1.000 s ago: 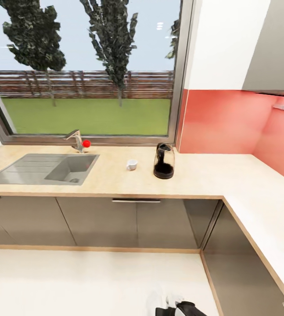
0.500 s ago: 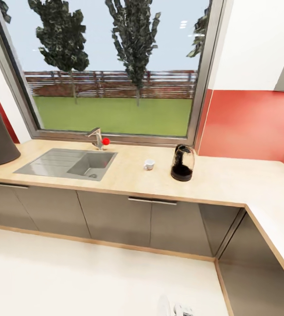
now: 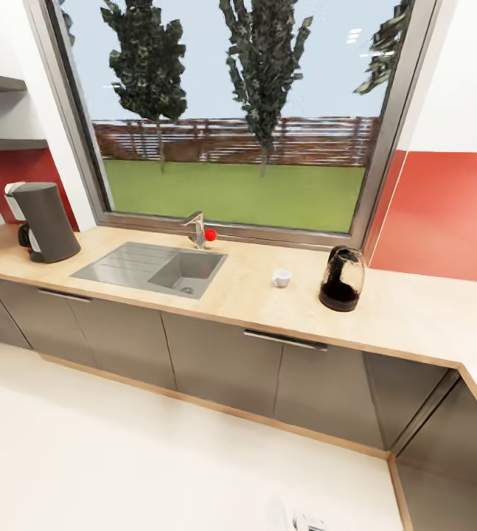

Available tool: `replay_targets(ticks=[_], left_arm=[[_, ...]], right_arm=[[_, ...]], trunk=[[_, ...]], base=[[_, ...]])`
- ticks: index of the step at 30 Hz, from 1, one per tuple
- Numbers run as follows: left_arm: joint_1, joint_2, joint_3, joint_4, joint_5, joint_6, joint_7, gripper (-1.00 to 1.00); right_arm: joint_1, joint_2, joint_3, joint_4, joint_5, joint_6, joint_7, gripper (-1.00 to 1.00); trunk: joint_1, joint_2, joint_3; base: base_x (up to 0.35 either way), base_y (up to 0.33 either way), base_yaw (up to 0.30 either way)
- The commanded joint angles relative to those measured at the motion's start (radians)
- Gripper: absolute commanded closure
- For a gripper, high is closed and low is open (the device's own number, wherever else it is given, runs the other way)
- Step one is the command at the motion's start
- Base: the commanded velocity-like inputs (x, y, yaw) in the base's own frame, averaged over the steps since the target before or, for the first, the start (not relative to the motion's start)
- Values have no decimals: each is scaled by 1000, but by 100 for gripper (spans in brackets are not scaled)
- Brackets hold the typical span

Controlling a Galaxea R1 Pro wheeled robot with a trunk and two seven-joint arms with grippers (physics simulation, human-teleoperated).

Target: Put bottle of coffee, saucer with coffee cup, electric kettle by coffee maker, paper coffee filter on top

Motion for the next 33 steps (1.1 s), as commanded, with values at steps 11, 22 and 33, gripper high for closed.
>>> replay_targets(ticks=[11, 22, 33], left_arm=[[-1, -1, 2, 1, 7, -4, -4, -100], [-1, -2, 2, 1, 7, -4, -5, -100], [-1, -2, 2, 1, 7, -4, -5, -100]], right_arm=[[-1, -1, 7, 25, -16, 2, 9, 100], [1, 3, 9, 25, -14, -2, -77, 100], [2, 6, 9, 25, -12, -2, -101, 100]], trunk=[[1, -2, 0], [1, -2, 3], [1, -2, 8]], base=[[0, 0, 286], [0, 0, 286], [0, 0, 278]])
